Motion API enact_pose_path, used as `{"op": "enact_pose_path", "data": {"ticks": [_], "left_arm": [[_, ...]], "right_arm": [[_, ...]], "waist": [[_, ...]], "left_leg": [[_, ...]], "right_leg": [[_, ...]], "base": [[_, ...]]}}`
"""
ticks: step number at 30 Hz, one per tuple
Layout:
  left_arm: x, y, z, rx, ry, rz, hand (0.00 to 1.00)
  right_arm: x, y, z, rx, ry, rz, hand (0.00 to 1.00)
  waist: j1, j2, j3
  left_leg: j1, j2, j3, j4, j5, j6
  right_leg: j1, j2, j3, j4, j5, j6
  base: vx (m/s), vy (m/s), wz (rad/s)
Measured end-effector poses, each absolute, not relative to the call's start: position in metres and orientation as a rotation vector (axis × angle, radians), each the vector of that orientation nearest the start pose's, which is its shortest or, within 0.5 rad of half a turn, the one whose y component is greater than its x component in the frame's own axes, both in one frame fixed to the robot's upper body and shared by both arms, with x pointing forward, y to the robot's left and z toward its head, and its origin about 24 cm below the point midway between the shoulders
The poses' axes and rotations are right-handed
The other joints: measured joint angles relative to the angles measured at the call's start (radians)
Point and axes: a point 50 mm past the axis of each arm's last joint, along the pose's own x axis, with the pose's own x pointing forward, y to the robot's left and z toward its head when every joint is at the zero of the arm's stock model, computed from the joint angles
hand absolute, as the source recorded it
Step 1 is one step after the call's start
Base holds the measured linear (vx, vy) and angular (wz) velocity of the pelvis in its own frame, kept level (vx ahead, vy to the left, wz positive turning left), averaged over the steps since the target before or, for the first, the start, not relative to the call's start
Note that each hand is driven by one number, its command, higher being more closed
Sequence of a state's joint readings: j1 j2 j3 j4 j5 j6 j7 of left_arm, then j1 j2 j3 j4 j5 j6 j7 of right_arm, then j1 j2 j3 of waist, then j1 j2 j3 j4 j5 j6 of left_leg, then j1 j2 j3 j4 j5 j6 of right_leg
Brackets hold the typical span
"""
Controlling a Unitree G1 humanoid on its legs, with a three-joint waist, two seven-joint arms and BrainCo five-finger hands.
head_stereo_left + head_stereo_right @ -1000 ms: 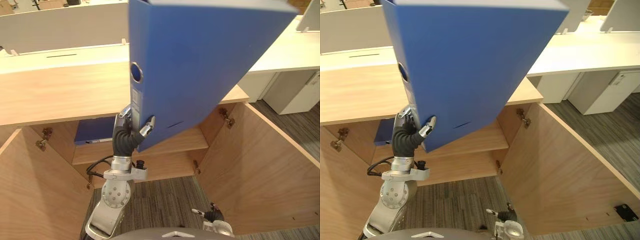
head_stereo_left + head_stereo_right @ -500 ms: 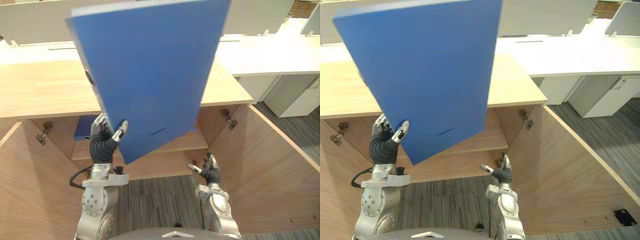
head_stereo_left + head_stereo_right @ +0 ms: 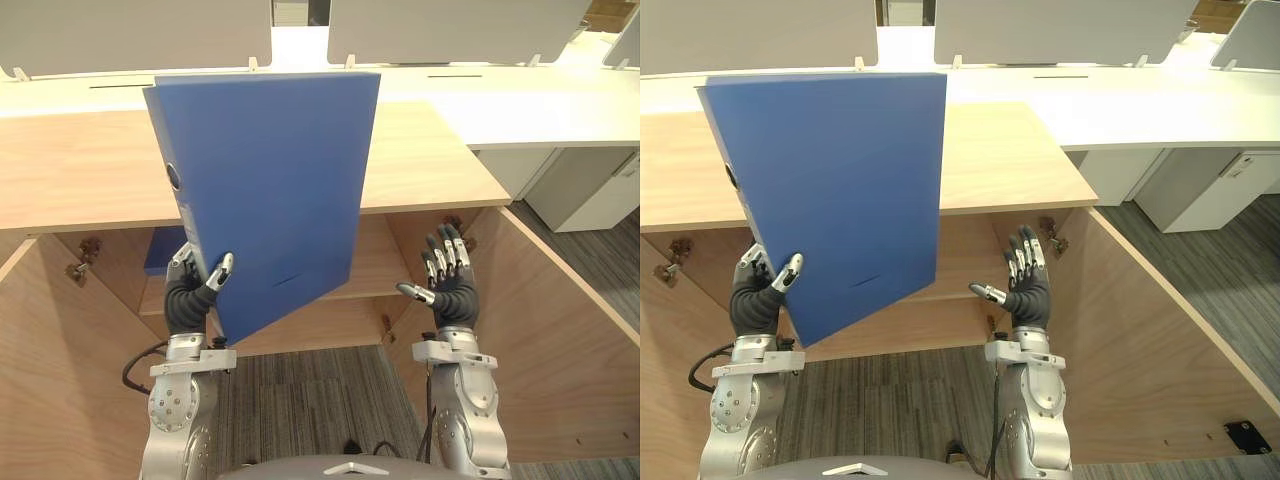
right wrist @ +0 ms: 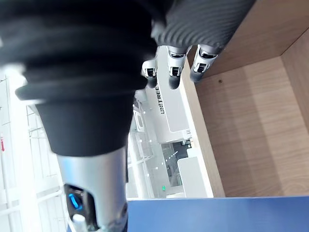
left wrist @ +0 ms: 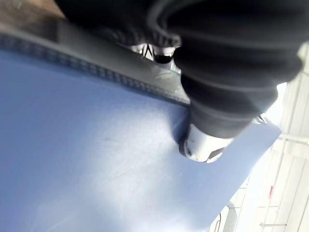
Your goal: Walk over to the cabinet, pick up the folder, carry it to the office cabinet, place the folder inside the office cabinet, then close the office cabinet door
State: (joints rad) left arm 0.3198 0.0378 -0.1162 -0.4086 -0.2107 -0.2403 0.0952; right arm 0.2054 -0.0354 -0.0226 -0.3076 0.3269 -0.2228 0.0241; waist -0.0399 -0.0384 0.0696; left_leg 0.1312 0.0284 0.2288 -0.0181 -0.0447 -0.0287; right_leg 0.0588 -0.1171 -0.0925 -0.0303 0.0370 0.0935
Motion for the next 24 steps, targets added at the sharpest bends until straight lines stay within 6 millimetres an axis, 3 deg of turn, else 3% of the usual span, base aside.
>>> {"op": "enact_pose_path", "data": {"ticks": [10,24], "left_arm": [[0.192,0.147,0.086,-0.214,-0.312,0.001,1.00],[0.193,0.118,0.088,-0.283,-0.312,-0.198,1.00]], "right_arm": [[0.224,-0.170,0.111,0.210,-0.430,0.105,0.00],[0.243,-0.160,0.088,0.259,-0.301,0.228,0.00]], "waist": [[0.006,0.000,0.001],[0.016,0.003,0.002]], "left_leg": [[-0.020,0.000,-0.002,0.017,-0.009,0.004],[-0.025,-0.002,-0.011,0.018,-0.008,0.005]], "right_leg": [[-0.006,-0.002,-0.001,0.000,0.002,0.001],[-0.006,-0.004,-0.008,0.001,0.002,0.001]], "base": [[0.00,-0.001,0.00],[-0.01,-0.003,0.01]]}}
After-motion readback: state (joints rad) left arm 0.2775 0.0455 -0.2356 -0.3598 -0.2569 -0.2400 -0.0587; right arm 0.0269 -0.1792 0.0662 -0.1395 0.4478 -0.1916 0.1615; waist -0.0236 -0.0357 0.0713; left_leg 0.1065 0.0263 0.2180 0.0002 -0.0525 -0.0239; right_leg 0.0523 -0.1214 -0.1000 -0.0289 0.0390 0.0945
